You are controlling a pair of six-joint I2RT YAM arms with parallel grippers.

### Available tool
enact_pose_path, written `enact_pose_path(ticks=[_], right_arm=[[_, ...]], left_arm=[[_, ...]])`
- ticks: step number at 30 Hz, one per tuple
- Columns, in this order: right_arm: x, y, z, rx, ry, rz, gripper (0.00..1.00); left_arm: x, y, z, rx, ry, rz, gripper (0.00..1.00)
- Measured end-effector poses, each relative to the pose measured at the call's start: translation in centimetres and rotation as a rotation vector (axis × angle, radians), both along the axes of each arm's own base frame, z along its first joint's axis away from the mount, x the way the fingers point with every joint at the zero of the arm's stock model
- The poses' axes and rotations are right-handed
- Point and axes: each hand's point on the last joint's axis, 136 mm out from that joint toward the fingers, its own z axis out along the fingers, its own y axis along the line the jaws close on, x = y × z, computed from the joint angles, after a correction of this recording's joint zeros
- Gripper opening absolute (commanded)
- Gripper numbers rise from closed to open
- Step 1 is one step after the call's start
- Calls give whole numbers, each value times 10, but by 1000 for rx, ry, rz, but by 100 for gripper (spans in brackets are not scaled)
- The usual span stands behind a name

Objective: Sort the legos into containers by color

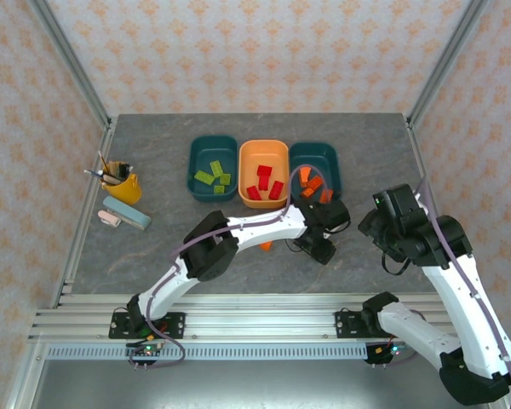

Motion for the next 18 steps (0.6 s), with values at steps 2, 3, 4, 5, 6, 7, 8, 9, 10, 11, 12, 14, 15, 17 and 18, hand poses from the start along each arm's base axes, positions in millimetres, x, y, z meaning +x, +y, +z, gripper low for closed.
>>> enact_pose_path(ticks=[2, 3, 4, 5, 6, 7, 8, 9, 10, 11, 12, 14, 15, 17, 18], right_arm=[[0, 0, 2, 2, -5, 0, 65], [1, 0, 3, 3, -7, 0, 65], [1, 0, 3, 4, -9, 0, 65], [1, 1, 4, 4, -9, 0, 65], [1, 1, 3, 5, -8, 1, 65], [1, 1, 3, 6, -8, 1, 64], [1, 1, 3, 6, -7, 1, 64], [1, 1, 3, 6, -7, 1, 64], [1, 1, 3, 6, -8, 2, 64], [1, 1, 3, 6, -7, 1, 64], [1, 1, 3, 6, -6, 2, 64], [2, 1, 3, 5, -4, 2, 64], [2, 1, 3, 4, -2, 2, 64], [2, 2, 2, 2, 3, 2, 64], [3, 2, 1, 1, 6, 3, 64]], left_arm=[[4, -1, -2, 7, -16, 0, 53], [5, -1, -2, 9, -23, -1, 51], [7, -1, -3, 14, -29, -1, 49], [8, 0, -3, 20, -36, -2, 48], [10, -1, -3, 23, -43, -4, 46], [11, -1, -3, 25, -50, -6, 44], [13, -1, -3, 28, -59, -8, 43], [14, -1, -3, 31, -65, -8, 42], [15, -1, -4, 34, -67, -8, 42], [15, -1, -4, 35, -69, -8, 41], [15, -1, -4, 36, -69, -9, 40], [16, -2, -5, 37, -71, -15, 37], [17, -3, -5, 36, -73, -15, 37], [17, -2, -7, 43, -75, -19, 34], [17, -1, -8, 48, -78, -21, 34]])
